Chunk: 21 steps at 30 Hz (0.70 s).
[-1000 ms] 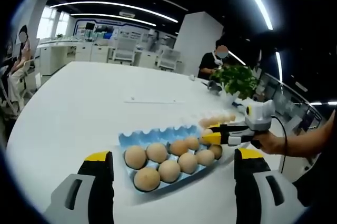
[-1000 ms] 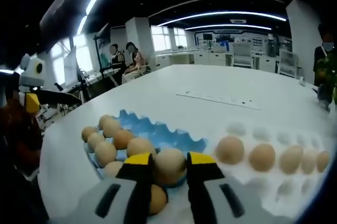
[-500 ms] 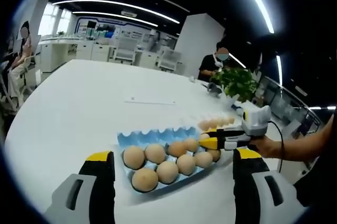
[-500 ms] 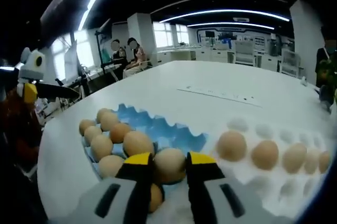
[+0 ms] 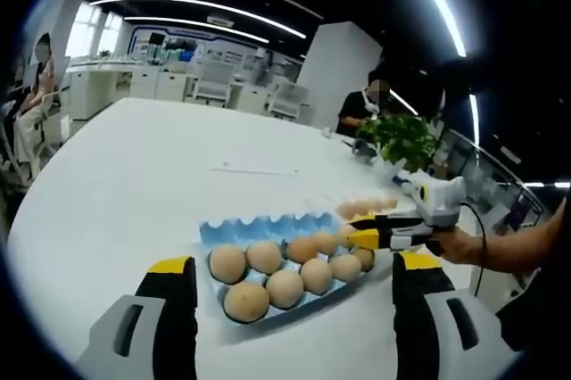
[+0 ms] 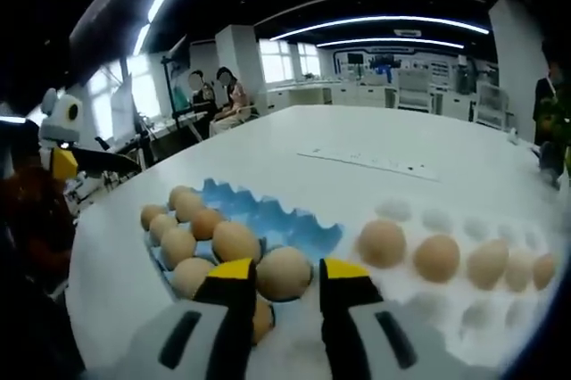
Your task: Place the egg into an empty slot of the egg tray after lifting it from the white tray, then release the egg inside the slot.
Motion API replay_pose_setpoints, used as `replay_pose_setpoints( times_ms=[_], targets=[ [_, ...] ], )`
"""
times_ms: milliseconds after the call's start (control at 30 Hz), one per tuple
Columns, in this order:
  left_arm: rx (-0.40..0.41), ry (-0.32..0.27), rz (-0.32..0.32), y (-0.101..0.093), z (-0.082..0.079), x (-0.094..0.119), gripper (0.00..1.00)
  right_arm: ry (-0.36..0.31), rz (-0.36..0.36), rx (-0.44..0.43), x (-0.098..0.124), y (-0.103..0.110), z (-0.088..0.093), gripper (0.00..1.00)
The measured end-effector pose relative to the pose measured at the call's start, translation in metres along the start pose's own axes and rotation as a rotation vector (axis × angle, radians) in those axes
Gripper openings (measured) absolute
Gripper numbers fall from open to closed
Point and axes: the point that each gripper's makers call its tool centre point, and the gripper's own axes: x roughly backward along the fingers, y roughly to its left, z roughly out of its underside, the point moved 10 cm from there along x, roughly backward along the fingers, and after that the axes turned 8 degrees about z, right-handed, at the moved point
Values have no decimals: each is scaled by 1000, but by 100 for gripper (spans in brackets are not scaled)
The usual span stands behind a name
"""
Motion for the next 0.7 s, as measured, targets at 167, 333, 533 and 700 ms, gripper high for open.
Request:
replay_pose_setpoints(
  times_ms=[167, 333, 533, 700],
  targets=[
    [-4, 3, 2, -1, 1, -1, 91, -89, 116, -27, 11, -20, -13, 26],
    [-4, 8, 2, -1, 2, -1, 90, -77, 198, -21, 6, -36, -13, 26],
    [-7, 4, -9, 0, 1, 1, 87, -75, 239, 6, -7, -42, -16, 26],
    [1, -1, -16, 2, 1, 3, 87, -40, 251, 73, -20, -43, -18, 27]
  ],
)
